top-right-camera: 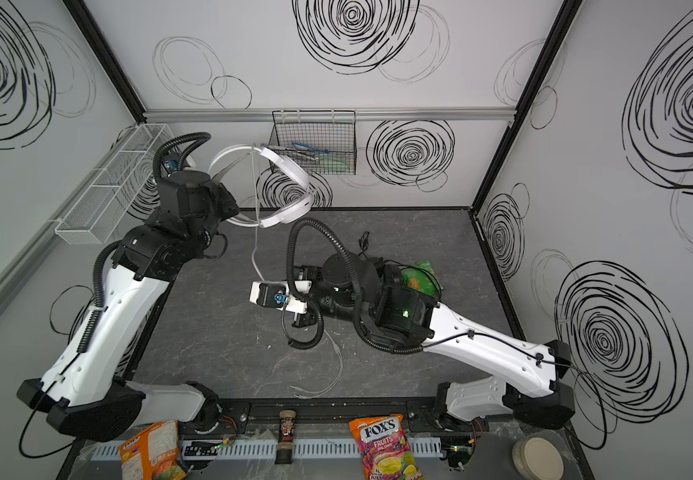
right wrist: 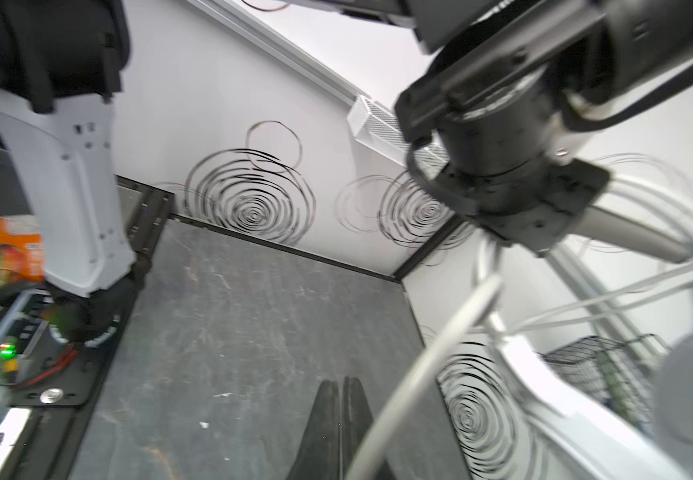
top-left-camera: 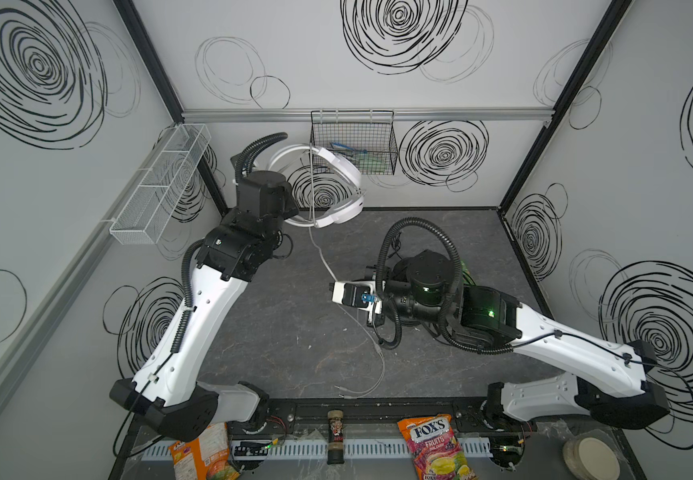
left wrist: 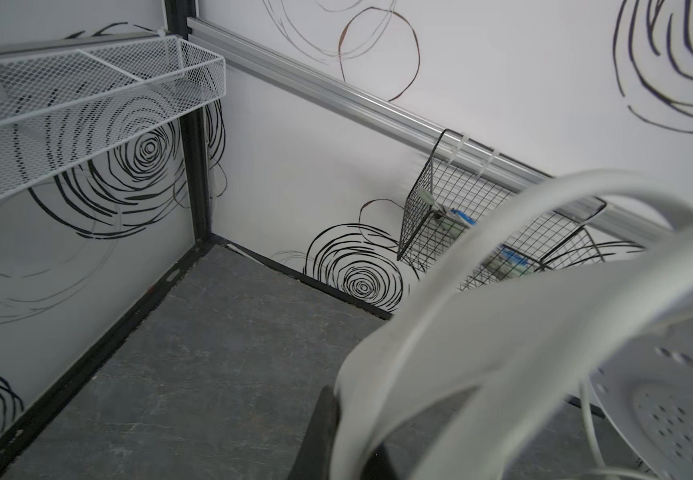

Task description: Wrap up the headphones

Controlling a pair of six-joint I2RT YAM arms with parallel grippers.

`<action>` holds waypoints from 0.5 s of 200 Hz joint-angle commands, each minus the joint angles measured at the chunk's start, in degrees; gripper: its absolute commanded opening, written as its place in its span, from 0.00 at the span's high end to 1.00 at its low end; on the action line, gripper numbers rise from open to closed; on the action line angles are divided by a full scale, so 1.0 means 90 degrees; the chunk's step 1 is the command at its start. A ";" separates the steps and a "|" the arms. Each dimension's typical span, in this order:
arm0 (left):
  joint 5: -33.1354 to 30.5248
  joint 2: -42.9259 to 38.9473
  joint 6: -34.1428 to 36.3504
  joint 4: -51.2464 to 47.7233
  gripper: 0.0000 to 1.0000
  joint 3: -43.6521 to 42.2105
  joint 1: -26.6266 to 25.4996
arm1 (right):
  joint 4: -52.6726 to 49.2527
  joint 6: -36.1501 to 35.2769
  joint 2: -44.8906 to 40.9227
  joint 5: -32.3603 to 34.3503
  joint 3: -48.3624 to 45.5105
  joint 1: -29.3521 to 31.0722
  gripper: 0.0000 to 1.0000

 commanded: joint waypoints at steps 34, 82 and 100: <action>-0.0776 -0.0268 0.1388 -0.0356 1.00 0.0083 -0.0529 | 0.0608 -0.1823 -0.0080 0.1751 0.0170 -0.1088 0.98; -0.0229 -0.0076 0.1732 -0.1204 1.00 0.0424 -0.0958 | 0.1546 -0.2760 0.0154 0.2136 0.0095 -0.1913 0.94; 0.0337 -0.0031 0.1801 -0.1336 1.00 0.0544 -0.0958 | 0.2014 -0.2769 0.0343 0.2208 0.0242 -0.2169 0.93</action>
